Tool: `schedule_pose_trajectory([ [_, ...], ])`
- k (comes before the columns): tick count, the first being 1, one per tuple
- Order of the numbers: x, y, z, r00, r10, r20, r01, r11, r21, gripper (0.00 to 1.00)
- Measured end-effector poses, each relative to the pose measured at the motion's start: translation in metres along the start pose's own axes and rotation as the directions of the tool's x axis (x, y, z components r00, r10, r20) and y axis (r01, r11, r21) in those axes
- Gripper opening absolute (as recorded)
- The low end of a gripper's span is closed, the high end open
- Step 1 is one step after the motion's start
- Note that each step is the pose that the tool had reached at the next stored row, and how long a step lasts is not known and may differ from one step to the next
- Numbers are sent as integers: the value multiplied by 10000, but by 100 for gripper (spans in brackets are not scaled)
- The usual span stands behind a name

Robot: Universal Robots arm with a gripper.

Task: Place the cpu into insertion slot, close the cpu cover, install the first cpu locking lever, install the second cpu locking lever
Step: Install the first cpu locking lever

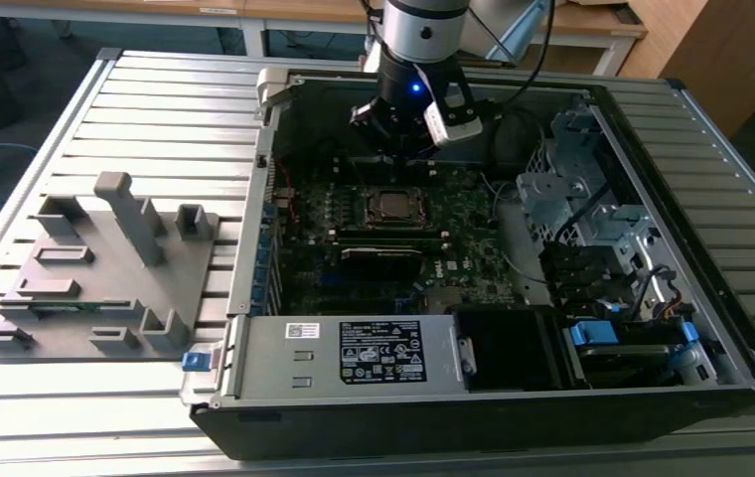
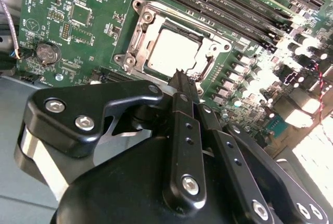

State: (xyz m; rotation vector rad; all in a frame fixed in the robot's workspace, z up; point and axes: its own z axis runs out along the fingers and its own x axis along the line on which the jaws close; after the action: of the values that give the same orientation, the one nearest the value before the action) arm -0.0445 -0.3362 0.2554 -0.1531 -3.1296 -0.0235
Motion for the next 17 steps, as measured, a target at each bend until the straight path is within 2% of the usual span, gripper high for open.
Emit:
schedule_pose_trajectory([
  [3, 0, 0, -25, 10000, 0, 0, 0, 10000, 1, 10],
  [12, 3, 0, -29, 10000, -1, 0, 1, 10000, 0, 10],
  [17, 77, -8, -27, 10000, 0, 0, 0, 10000, 0, 10],
])
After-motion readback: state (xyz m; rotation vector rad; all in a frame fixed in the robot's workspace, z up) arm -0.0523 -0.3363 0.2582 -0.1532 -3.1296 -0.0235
